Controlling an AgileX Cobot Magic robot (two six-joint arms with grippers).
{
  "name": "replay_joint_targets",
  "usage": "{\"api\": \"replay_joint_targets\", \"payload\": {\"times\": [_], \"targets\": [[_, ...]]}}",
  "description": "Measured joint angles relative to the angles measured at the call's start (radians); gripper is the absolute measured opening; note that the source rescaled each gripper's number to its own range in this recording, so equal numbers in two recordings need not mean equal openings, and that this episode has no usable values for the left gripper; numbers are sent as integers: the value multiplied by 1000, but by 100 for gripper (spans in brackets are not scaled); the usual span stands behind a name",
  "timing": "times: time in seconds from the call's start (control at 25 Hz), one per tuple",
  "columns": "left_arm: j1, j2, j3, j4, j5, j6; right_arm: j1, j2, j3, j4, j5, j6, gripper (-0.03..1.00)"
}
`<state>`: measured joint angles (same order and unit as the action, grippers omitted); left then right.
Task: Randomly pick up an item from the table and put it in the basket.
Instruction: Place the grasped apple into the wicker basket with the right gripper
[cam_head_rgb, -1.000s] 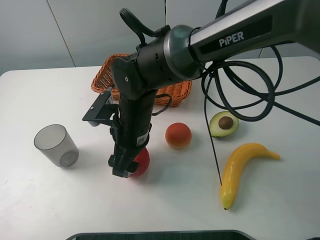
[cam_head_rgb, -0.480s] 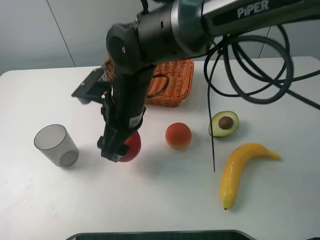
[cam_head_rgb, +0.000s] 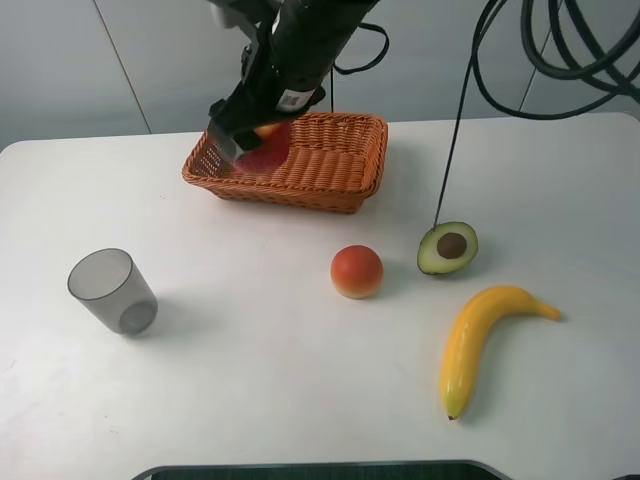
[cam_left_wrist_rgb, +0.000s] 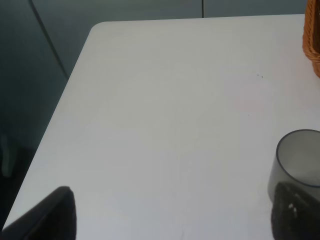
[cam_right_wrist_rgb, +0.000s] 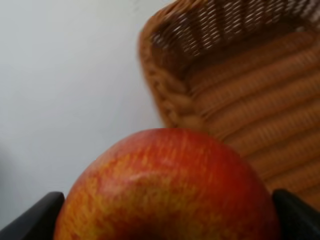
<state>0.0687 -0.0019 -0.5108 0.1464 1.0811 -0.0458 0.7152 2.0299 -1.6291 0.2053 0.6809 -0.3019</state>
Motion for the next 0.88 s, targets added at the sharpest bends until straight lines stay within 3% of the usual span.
{"api": "replay_joint_targets", "payload": {"times": [0.16, 0.28, 0.88], "targets": [[0, 0, 0, 0, 0, 0, -55, 6, -1, -55, -137, 9, 2], [0, 0, 0, 0, 0, 0, -82, 37, -2, -69, -185, 11, 2], [0, 0, 0, 0, 0, 0, -134, 183, -2, -107, -215, 28, 2]]}}
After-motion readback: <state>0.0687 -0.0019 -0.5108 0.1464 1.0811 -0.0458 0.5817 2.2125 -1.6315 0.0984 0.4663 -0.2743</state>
